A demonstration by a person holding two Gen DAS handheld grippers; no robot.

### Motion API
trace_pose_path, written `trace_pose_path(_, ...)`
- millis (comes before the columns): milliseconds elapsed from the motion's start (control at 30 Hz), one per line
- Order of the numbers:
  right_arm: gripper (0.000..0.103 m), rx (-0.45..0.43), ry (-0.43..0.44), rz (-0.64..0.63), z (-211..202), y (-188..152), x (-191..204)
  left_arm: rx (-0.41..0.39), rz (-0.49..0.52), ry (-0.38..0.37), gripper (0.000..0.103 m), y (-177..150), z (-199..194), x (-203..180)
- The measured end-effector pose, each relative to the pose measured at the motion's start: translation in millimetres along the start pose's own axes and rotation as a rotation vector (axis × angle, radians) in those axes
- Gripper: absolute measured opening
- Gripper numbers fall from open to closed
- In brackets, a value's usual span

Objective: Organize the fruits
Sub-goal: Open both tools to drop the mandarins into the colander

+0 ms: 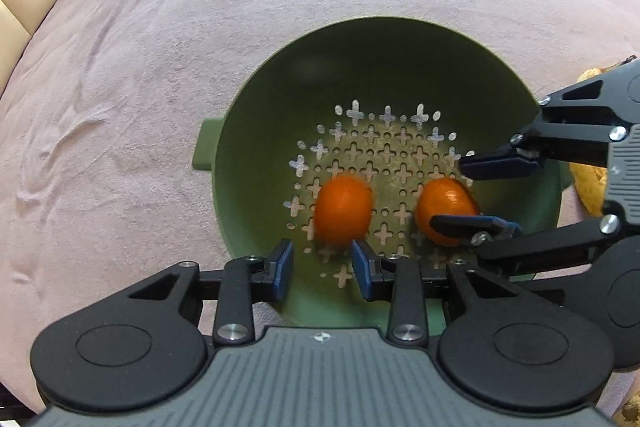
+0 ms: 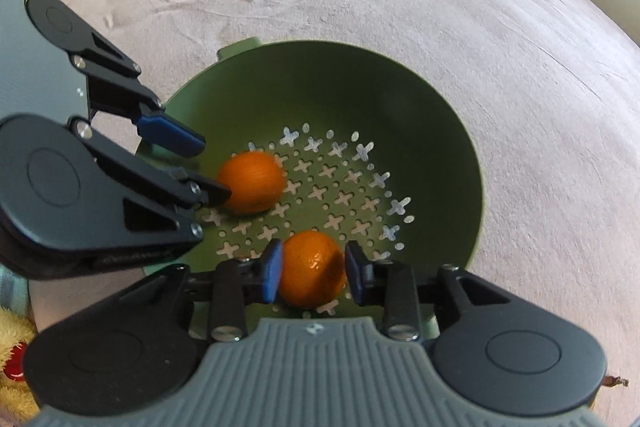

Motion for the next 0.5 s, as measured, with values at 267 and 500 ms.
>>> trace_pose_path(267, 0.039, -0.02, -0.025, 0.017, -11.8, 1.1, -1.3, -0.015, 0.017, 0.013, 0.052, 3.4, -5.6, -0.3)
trace_pose_path(500, 0.049, -0.055, -0.062, 0.04, -29.0, 4.0, -3.3, -0.055, 0.049, 0.037, 0.066, 10.4, -15.8, -1.7)
Point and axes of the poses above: each gripper's, at about its wrist camera, not at the fingertips, and z roughly the way its jaws point, x to its left, y to its top, the point moved 10 cm from there along z, roughly the way its jaws point, and after that the axes turned 13 degrees about -x, right-handed, at the moved point
